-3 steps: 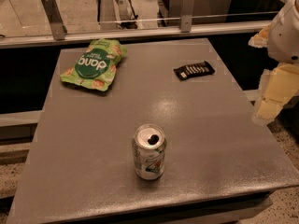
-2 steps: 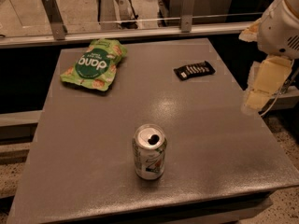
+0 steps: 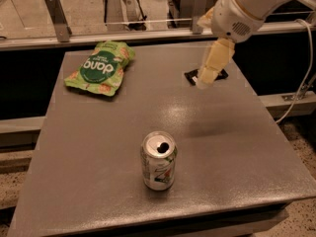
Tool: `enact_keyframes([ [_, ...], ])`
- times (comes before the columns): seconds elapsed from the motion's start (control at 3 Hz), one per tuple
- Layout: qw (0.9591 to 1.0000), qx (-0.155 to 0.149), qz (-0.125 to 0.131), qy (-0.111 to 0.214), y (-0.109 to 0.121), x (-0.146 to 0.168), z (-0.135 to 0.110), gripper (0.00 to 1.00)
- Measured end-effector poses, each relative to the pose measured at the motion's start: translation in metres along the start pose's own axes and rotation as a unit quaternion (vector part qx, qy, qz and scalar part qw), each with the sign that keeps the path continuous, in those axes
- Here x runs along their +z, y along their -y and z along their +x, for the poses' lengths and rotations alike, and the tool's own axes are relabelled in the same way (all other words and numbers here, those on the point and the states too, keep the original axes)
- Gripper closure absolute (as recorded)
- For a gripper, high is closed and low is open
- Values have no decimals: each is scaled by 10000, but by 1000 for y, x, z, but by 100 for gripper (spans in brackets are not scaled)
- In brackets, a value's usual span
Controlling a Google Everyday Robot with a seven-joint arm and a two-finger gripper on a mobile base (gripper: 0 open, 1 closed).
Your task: Move green rice chip bag near 7up can
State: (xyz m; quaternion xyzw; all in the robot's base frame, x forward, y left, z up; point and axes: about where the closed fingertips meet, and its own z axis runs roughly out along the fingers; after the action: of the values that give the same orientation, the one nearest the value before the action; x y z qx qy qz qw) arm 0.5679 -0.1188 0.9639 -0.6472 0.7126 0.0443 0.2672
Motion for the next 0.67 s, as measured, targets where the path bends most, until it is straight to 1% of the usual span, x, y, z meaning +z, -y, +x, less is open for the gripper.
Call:
enact_keyframes([
  [0.33,9982,-16,78,595,35,23,-47,0],
  [0.67,9982,-16,77,595,35,23,-47,0],
])
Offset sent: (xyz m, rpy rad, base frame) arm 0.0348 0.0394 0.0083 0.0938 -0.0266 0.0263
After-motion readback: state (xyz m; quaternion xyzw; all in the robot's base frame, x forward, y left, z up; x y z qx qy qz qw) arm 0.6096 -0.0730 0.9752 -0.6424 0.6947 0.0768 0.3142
